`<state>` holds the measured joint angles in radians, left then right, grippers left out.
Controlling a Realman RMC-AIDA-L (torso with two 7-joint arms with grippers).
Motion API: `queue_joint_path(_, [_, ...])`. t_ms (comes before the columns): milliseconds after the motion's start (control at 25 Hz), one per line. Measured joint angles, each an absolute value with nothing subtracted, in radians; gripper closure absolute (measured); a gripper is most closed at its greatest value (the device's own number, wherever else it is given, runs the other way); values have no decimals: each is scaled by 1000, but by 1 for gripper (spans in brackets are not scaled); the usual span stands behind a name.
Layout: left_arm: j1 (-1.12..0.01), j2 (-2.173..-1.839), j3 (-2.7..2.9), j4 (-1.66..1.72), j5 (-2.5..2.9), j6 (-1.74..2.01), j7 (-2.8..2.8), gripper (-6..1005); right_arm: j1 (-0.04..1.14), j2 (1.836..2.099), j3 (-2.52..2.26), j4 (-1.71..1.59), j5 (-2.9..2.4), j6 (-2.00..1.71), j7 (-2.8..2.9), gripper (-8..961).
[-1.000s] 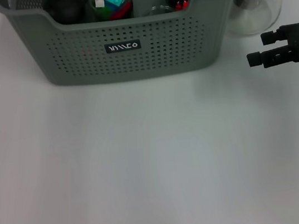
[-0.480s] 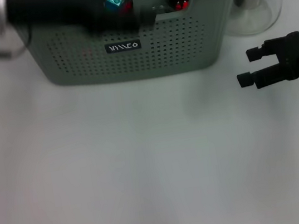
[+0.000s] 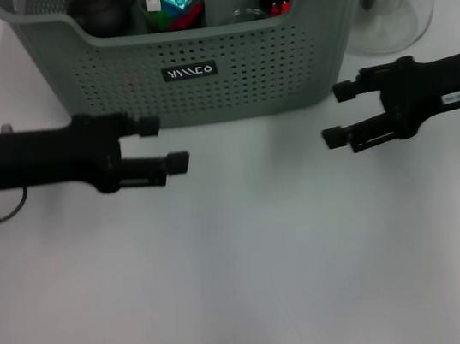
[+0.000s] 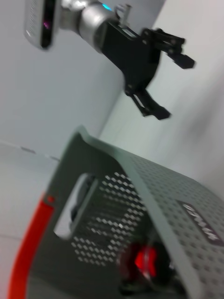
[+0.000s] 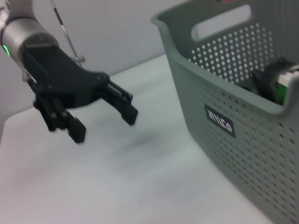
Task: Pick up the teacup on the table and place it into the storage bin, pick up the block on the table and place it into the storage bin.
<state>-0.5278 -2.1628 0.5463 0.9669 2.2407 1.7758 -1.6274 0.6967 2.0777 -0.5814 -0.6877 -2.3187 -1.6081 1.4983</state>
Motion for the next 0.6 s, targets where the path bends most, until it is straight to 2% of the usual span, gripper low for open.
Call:
queue_joint_path(80, [-514,-2166,537,960,2258,1771,-1590,162,707,2095,-582,-674,-2307,-1607,1448,36])
queue_joint_path(160, [-503,-2171,539,949,2271,1770,-1561,162,709,2098,-583,-659,-2301,-1607,1427,36])
queue_joint_path(600, [-532,-2166,540,765,2313,1642,-1508,160,746,2097,-585,-539,-2253,-1530,1368,34])
